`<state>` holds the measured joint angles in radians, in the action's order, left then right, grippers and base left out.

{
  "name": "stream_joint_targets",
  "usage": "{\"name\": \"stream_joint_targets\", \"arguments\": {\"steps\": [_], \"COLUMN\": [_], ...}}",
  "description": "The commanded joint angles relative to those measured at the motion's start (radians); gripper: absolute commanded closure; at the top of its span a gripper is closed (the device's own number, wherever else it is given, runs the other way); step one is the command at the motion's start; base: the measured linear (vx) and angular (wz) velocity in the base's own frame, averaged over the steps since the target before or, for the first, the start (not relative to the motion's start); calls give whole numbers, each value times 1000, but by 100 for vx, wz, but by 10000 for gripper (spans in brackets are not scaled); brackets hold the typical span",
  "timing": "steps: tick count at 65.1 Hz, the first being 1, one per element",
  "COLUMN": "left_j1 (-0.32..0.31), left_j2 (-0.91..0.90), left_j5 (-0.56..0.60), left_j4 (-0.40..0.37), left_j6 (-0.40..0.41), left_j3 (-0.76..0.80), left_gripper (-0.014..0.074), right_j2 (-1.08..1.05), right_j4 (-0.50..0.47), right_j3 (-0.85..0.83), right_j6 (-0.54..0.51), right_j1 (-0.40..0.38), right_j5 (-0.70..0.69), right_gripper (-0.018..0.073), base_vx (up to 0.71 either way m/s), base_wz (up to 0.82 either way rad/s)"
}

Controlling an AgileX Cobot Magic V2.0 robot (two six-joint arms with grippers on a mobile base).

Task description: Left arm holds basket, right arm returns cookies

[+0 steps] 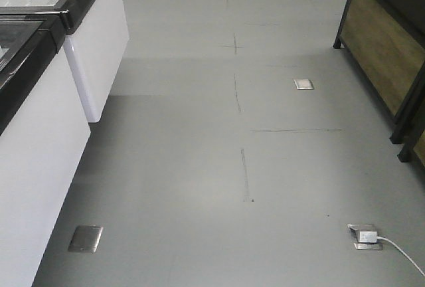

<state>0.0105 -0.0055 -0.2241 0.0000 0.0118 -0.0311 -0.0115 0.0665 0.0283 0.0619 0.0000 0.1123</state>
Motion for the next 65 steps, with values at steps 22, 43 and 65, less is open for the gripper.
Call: {"name": "stream_joint_targets", "arguments": {"steps": [22,43,65], "left_j1": [1,1,1], "left_j2": [-20,-20,-20], "left_j5": [70,70,70], "left_j4": [0,0,0], "left_j6": [3,3,3], "left_j3": [35,35,35], "left_gripper": [602,602,602], "right_j2": [-13,-13,-13], "right_j4": [8,8,8], "right_j3": [18,18,18], "right_j6": [-4,-4,-4], "right_j1": [-1,-1,-1], "right_j5": [-68,-68,-68], "right_gripper": [565,565,565], "base_vx": [0,0,0], "base_wz": [0,0,0]}}
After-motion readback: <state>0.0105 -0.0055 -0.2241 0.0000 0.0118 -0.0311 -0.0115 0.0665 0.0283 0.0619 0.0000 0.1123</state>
